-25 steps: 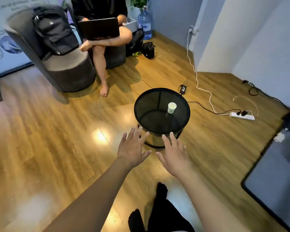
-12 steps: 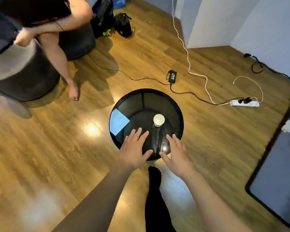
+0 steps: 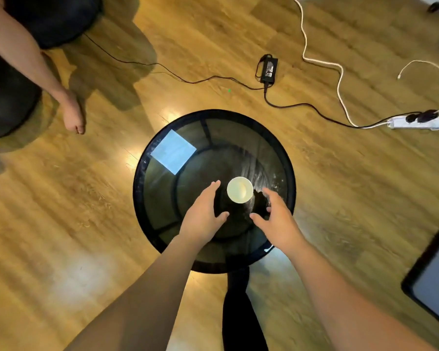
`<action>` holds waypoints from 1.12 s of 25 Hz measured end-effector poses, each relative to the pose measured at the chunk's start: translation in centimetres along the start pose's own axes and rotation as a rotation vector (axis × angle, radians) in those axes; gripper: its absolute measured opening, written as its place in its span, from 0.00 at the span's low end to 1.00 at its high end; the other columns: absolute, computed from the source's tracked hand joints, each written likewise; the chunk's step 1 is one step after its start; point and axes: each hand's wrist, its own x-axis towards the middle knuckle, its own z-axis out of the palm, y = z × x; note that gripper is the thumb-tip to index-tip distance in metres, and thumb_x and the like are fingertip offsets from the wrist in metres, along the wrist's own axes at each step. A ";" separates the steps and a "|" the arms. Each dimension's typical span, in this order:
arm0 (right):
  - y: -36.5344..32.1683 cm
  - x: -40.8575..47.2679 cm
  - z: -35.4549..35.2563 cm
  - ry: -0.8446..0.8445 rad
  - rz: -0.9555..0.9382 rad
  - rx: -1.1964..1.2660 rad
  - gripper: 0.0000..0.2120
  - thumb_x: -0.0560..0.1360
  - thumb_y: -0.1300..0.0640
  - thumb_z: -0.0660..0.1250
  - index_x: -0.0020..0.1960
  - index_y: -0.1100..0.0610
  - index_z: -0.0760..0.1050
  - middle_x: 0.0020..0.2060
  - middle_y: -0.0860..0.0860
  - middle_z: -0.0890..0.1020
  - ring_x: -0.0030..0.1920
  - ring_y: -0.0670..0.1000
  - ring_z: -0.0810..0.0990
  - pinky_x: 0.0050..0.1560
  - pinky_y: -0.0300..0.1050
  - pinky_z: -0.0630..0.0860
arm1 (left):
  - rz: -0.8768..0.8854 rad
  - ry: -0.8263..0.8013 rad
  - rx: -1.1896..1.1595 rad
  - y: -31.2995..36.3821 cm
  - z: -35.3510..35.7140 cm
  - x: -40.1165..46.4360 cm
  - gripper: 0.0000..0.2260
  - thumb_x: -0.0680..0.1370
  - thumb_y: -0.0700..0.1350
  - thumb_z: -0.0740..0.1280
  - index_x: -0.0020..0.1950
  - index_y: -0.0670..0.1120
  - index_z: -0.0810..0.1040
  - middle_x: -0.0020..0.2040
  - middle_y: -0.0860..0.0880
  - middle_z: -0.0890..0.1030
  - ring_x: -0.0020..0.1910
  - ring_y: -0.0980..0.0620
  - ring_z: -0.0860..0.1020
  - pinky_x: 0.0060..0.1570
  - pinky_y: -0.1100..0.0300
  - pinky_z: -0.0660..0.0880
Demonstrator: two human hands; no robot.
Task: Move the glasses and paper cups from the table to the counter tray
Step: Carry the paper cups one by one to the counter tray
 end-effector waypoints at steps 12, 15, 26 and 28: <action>0.0 5.4 3.0 -0.049 -0.049 0.057 0.30 0.78 0.58 0.71 0.77 0.49 0.63 0.69 0.49 0.75 0.68 0.51 0.74 0.69 0.51 0.73 | 0.032 -0.107 -0.375 0.6 2.4 4.1 0.28 0.76 0.45 0.76 0.74 0.51 0.71 0.69 0.54 0.77 0.68 0.55 0.74 0.70 0.56 0.71; -1.1 3.6 2.1 -0.040 -0.051 0.174 0.31 0.77 0.56 0.73 0.76 0.47 0.65 0.69 0.46 0.75 0.69 0.50 0.73 0.71 0.55 0.72 | 0.017 -0.125 -0.467 1.7 0.5 2.7 0.26 0.76 0.46 0.77 0.72 0.50 0.73 0.67 0.53 0.78 0.66 0.54 0.75 0.70 0.53 0.73; -11.1 -10.8 -3.6 0.170 -0.206 0.184 0.38 0.75 0.51 0.75 0.79 0.47 0.61 0.72 0.48 0.71 0.70 0.50 0.71 0.66 0.48 0.72 | 0.046 -0.028 -0.561 10.7 -10.1 -11.6 0.25 0.77 0.48 0.75 0.73 0.49 0.73 0.67 0.51 0.80 0.64 0.52 0.78 0.67 0.51 0.76; -12.9 -14.7 -4.6 0.211 -0.261 0.133 0.39 0.76 0.49 0.73 0.81 0.48 0.57 0.74 0.50 0.69 0.72 0.50 0.68 0.64 0.45 0.68 | 0.076 0.001 -0.621 11.8 -12.2 -15.7 0.23 0.78 0.47 0.74 0.72 0.47 0.74 0.65 0.50 0.80 0.63 0.53 0.79 0.65 0.51 0.78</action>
